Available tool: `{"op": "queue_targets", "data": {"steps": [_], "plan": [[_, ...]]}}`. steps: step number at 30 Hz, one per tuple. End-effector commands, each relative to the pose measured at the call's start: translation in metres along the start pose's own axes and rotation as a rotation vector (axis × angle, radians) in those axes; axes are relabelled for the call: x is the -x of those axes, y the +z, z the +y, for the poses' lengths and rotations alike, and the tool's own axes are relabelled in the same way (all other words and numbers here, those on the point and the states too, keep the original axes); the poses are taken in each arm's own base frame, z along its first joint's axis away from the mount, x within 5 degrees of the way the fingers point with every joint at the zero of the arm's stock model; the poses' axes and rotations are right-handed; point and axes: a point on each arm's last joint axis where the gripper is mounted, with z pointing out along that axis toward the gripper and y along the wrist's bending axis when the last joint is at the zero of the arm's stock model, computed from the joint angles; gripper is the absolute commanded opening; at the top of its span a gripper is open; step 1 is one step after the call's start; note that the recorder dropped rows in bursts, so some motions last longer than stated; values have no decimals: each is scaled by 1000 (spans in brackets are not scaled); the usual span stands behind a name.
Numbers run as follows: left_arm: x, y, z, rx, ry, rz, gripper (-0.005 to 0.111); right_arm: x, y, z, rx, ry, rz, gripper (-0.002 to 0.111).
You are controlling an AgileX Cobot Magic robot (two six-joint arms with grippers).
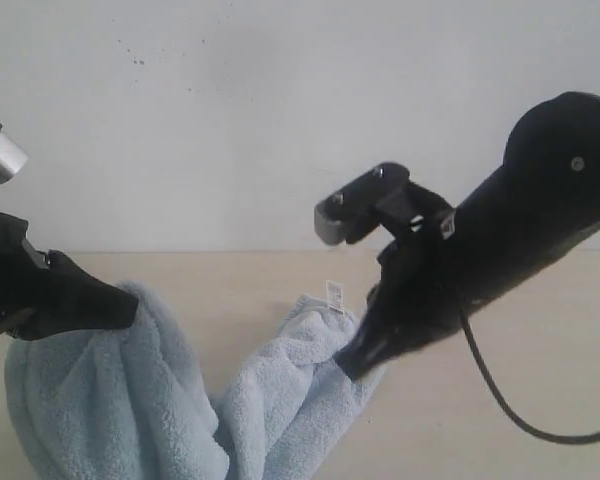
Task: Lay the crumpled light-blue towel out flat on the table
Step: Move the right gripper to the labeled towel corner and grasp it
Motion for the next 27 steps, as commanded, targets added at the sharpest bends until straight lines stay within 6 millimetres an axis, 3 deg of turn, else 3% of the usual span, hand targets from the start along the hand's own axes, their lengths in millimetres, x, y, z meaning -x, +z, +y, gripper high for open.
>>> {"op": "queue_targets", "data": {"steps": [1,4,6,11,14,17,21,27], "plan": [[3,-1,2,37,3,-38,4,23,-1,-13,-91,213,-257,-1],[7,-1,5,74,-19,-85,4,31,13,-37,-96,358,-221,-1],[8,-1,8,104,-10,-97,4,36,37,-65,-64,376,-90,-1],[7,-1,9,115,8,-86,4,44,91,-134,335,537,219,0],[7,-1,9,115,8,-86,4,44,119,-174,310,649,177,8],[8,-1,9,112,3,-90,4,39,136,-187,306,626,165,26],[8,-1,8,105,-9,-93,4,34,150,-184,315,521,179,58],[8,-1,8,105,-9,-93,4,39,175,-184,246,478,74,58]]}}
